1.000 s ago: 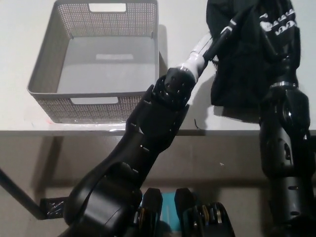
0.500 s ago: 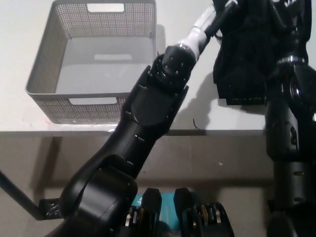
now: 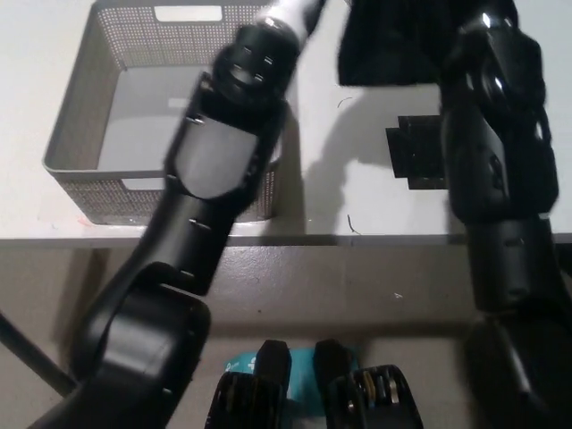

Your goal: Use both hands to pick up a lunch bag on the right hand side and place it into a container on the left hand side

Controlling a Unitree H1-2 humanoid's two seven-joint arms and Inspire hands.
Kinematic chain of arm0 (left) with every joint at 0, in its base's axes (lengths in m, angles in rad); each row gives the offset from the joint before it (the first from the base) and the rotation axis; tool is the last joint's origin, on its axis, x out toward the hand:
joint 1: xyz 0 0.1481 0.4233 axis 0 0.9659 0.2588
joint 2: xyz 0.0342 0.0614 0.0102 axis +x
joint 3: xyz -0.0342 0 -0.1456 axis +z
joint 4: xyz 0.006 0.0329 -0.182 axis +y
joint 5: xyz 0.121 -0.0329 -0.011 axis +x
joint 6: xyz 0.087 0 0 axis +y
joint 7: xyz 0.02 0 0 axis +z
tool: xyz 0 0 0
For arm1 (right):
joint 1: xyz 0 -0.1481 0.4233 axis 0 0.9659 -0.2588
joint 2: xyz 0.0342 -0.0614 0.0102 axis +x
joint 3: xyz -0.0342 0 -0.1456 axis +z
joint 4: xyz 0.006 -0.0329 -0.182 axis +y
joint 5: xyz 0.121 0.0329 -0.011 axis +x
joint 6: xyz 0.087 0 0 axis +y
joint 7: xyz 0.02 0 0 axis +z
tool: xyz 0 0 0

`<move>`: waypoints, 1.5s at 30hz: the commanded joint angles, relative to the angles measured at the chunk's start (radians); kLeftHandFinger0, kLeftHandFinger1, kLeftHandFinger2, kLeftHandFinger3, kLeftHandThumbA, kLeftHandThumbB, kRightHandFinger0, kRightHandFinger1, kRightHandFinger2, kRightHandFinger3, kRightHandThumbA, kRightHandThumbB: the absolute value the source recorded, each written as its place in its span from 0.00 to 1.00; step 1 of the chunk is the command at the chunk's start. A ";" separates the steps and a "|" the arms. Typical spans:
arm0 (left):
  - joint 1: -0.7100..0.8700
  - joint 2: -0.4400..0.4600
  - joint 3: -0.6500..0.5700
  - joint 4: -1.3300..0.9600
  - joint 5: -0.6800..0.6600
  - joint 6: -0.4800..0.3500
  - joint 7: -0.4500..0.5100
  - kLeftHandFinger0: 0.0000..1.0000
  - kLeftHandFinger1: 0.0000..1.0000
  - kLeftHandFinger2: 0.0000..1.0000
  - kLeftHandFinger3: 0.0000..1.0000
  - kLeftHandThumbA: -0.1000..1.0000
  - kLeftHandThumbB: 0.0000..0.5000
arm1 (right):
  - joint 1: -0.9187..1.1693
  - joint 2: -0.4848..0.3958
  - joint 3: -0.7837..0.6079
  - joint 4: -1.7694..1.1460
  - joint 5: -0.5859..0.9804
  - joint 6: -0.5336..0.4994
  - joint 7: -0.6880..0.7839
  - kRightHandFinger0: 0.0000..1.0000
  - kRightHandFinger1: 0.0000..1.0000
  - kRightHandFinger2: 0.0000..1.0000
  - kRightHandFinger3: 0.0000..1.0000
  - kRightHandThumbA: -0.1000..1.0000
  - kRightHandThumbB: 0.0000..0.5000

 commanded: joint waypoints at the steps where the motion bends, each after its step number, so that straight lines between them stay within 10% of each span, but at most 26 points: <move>1: -0.056 0.017 0.025 -0.179 -0.049 -0.009 -0.038 1.00 1.00 1.00 1.00 1.00 0.59 | -0.141 0.075 0.090 0.057 -0.020 -0.005 0.111 1.00 1.00 1.00 1.00 1.00 0.13; 13: 0.213 0.113 0.143 -0.614 -0.104 0.203 -0.024 1.00 1.00 1.00 1.00 1.00 0.65 | -0.146 0.244 0.219 0.156 -0.112 -0.075 0.097 1.00 1.00 1.00 1.00 1.00 0.17; 22: 0.277 0.139 0.212 -0.525 -0.102 0.038 -0.012 1.00 1.00 1.00 1.00 1.00 0.51 | -0.234 0.277 0.223 0.449 -0.106 -0.197 0.141 1.00 1.00 1.00 1.00 1.00 0.21; 27: 0.284 0.131 0.229 -0.553 -0.132 0.086 -0.013 1.00 1.00 1.00 1.00 1.00 0.49 | -0.260 0.281 0.214 0.521 -0.097 -0.238 0.182 1.00 1.00 1.00 1.00 1.00 0.20; 40: 0.315 0.196 0.141 -0.511 -0.071 0.073 -0.076 1.00 1.00 1.00 1.00 1.00 0.58 | -0.197 0.257 0.246 0.488 -0.146 -0.178 0.184 1.00 1.00 1.00 1.00 1.00 0.24; 43: 0.321 0.303 0.044 -0.506 -0.012 0.209 -0.153 1.00 1.00 1.00 1.00 1.00 0.71 | -0.174 0.179 0.398 0.445 -0.389 -0.021 0.039 1.00 1.00 1.00 1.00 1.00 0.21; 44: 0.336 0.355 0.012 -0.520 -0.002 0.224 -0.194 1.00 1.00 1.00 1.00 1.00 0.61 | -0.158 0.141 0.489 0.422 -0.495 0.041 0.028 1.00 1.00 1.00 1.00 1.00 0.07; 45: 0.354 0.463 -0.052 -0.527 0.032 0.228 -0.281 1.00 1.00 1.00 1.00 1.00 0.56 | -0.134 0.083 0.596 0.393 -0.608 0.126 0.047 1.00 1.00 1.00 1.00 1.00 0.19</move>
